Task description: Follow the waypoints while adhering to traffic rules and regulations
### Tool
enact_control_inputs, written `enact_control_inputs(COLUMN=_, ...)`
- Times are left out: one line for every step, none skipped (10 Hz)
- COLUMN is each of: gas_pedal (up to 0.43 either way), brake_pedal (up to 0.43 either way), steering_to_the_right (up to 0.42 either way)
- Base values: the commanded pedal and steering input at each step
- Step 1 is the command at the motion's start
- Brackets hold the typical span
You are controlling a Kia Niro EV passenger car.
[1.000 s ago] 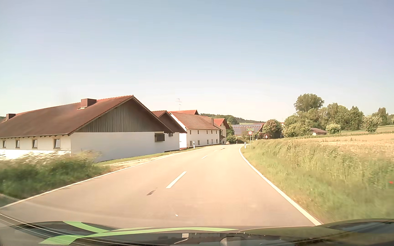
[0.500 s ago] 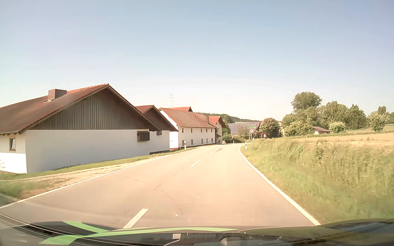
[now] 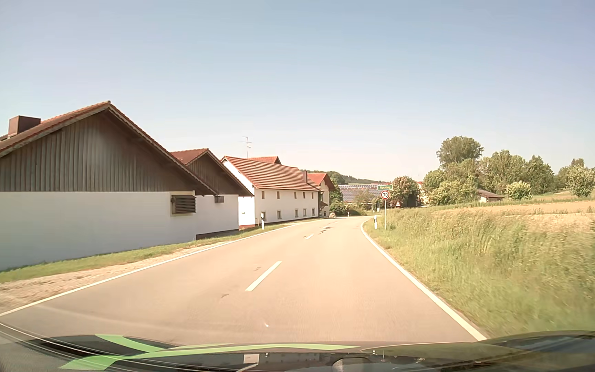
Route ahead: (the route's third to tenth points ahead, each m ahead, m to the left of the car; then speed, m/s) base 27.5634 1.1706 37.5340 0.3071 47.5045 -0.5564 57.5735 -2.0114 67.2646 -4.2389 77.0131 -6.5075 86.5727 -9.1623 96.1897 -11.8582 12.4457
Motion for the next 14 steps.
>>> enact_control_inputs(gas_pedal=0.079, brake_pedal=0.000, steering_to_the_right=0.011)
enact_control_inputs(gas_pedal=0.079, brake_pedal=0.000, steering_to_the_right=0.011)
enact_control_inputs(gas_pedal=0.079, brake_pedal=0.000, steering_to_the_right=0.011)
enact_control_inputs(gas_pedal=0.079, brake_pedal=0.000, steering_to_the_right=0.011)
enact_control_inputs(gas_pedal=0.079, brake_pedal=0.000, steering_to_the_right=0.011)
enact_control_inputs(gas_pedal=0.079, brake_pedal=0.000, steering_to_the_right=0.011)
enact_control_inputs(gas_pedal=0.079, brake_pedal=0.000, steering_to_the_right=0.011)
enact_control_inputs(gas_pedal=0.079, brake_pedal=0.000, steering_to_the_right=0.011)
enact_control_inputs(gas_pedal=0.079, brake_pedal=0.000, steering_to_the_right=0.011)
enact_control_inputs(gas_pedal=0.079, brake_pedal=0.000, steering_to_the_right=0.011)
enact_control_inputs(gas_pedal=0.079, brake_pedal=0.000, steering_to_the_right=0.011)
enact_control_inputs(gas_pedal=0.079, brake_pedal=0.000, steering_to_the_right=0.011)
enact_control_inputs(gas_pedal=0.079, brake_pedal=0.000, steering_to_the_right=0.011)
enact_control_inputs(gas_pedal=0.079, brake_pedal=0.000, steering_to_the_right=0.011)
